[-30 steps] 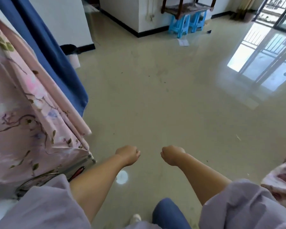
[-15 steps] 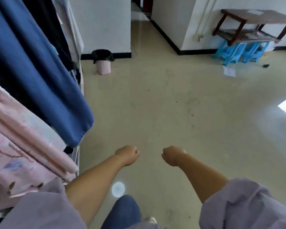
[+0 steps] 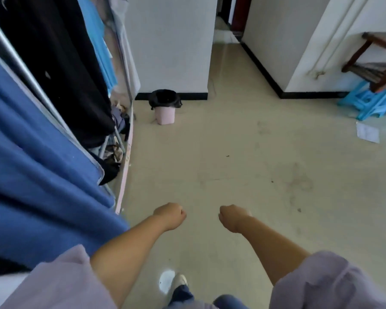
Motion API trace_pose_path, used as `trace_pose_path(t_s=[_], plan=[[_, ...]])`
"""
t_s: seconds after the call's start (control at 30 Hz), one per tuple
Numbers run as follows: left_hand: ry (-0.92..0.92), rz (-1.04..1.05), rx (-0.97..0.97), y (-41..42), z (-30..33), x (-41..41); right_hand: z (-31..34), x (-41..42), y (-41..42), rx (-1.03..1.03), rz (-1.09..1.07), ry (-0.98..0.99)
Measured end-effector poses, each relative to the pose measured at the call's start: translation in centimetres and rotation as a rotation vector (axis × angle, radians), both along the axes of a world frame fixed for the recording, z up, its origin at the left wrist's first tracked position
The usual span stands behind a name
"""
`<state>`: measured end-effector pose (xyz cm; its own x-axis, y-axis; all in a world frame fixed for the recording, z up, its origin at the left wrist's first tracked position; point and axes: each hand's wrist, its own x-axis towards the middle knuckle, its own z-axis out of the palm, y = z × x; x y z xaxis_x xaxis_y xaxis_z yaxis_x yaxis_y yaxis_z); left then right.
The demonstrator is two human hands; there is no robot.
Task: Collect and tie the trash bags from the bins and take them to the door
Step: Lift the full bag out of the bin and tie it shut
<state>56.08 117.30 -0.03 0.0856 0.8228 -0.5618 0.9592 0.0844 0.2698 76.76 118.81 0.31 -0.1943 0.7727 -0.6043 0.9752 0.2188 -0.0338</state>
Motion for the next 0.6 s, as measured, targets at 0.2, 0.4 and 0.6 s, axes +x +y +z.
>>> trace_pose_path(t_s=[0.2,0.4,0.6], plan=[[0.028,0.014,-0.001,13.7,0.0,-0.1,0.0,0.6,13.4,-0.020,-0.028,0.035],[-0.003,0.101,0.037,29.3,-1.1,0.9,-0.6,1.7,30.6,0.011,0.056,0.014],[-0.050,0.219,0.016,41.9,-0.7,1.7,0.2,2.8,46.3,0.005,0.132,-0.022]])
